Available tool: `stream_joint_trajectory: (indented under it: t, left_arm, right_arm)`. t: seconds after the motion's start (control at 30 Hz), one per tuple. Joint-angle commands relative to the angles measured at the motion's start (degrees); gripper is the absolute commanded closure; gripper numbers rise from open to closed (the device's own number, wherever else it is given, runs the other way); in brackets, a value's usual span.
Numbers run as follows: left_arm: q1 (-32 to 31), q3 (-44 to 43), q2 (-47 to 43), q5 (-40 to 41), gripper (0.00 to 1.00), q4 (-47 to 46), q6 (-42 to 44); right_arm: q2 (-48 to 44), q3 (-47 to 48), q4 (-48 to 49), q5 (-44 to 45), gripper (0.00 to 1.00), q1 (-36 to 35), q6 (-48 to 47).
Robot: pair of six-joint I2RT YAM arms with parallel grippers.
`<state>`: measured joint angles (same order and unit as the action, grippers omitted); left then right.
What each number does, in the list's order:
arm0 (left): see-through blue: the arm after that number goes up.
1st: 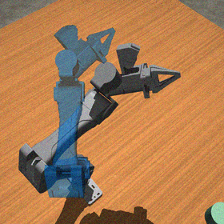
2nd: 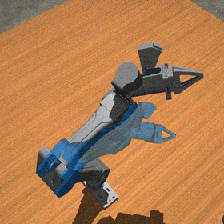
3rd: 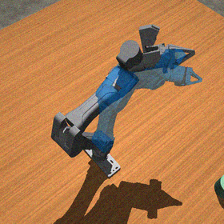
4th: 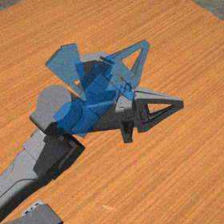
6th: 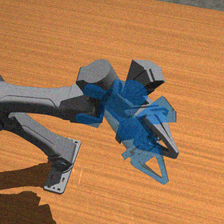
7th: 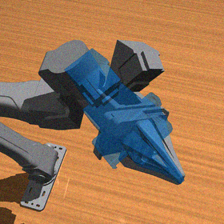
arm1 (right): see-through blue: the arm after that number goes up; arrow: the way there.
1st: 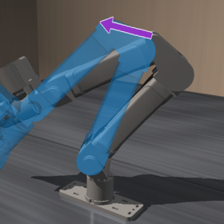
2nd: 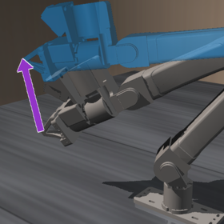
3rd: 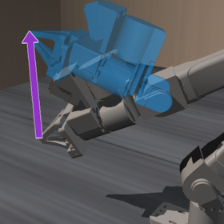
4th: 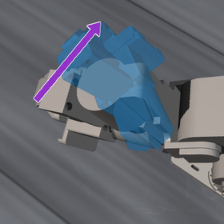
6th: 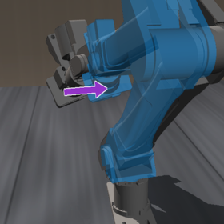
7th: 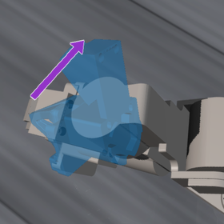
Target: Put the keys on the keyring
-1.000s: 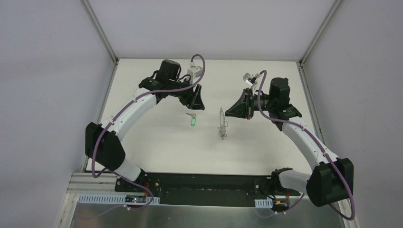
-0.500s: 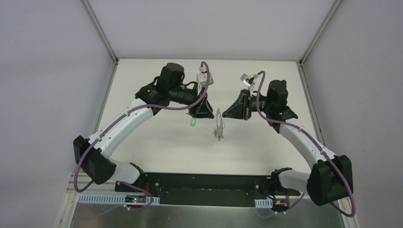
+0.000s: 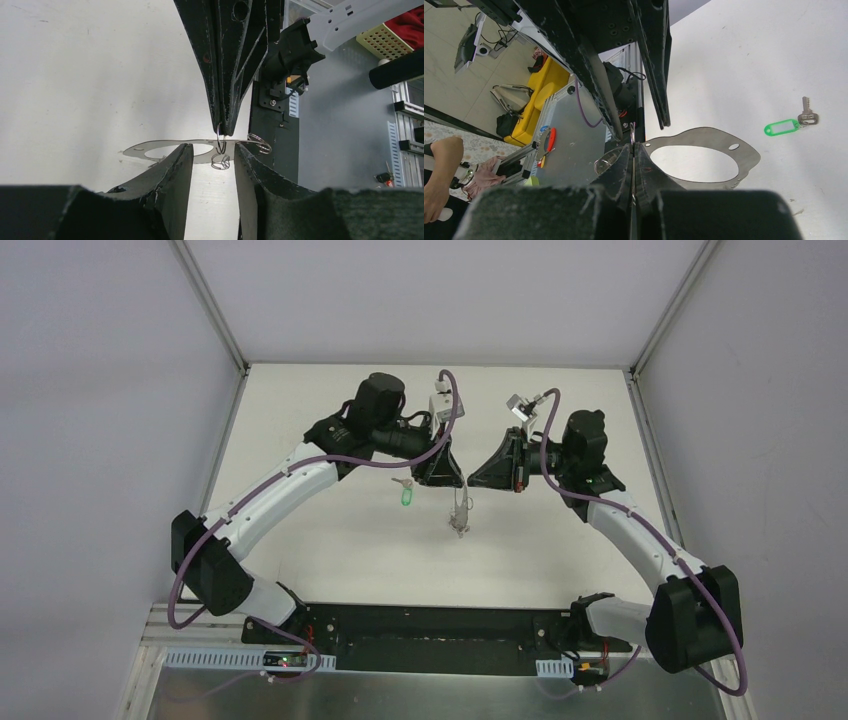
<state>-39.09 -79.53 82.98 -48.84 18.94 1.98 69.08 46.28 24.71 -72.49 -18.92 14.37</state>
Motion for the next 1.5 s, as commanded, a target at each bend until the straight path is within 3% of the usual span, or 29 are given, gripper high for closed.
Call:
stream_joint_trajectory:
  t: [0.0, 0.47, 1.0, 1.17, 1.33, 1.4, 1.47]
  left_arm:
    - [-1.2, -2.3, 0.9, -1.2, 0.64, -2.6, -1.5]
    - [-1.3, -2.4, 1.2, -2.3, 0.84, -3.0, -1.8]
    - [-1.3, -3.9, 2.7, -3.8, 1.0, -3.4, -3.8]
    - [-1.3, -3.7, 2.7, -2.3, 1.0, -1.7, -2.8]
    - [-1.3, -4.4, 2.0, 3.9, 1.0, 3.3, 1.9]
    - [-1.3, -4.7, 1.5, 6.0, 1.0, 5.7, 4.0]
    - [-1.3, -4.8, 0.6, 7.3, 1.0, 7.8, 6.3]
  right_arm:
    - [-0.3, 0.4, 4.2, -1.3, 1.0, -0.3, 0.8]
    - [-0.3, -0.1, 4.2, -0.9, 1.0, -0.1, 0.5]
    - [-0.4, -0.1, 4.1, -0.7, 1.0, 0.0, 0.5]
    - [-0.7, -0.4, 4.1, -0.4, 1.0, 0.3, 0.4]
    - [-1.3, -0.2, 3.1, 0.1, 0.79, 1.1, -0.1]
    - [-1.8, 0.2, 1.3, 0.7, 0.68, 1.8, -1.2]
    - [-2.2, 0.8, -0.8, 1.5, 0.5, 2.5, -2.6]
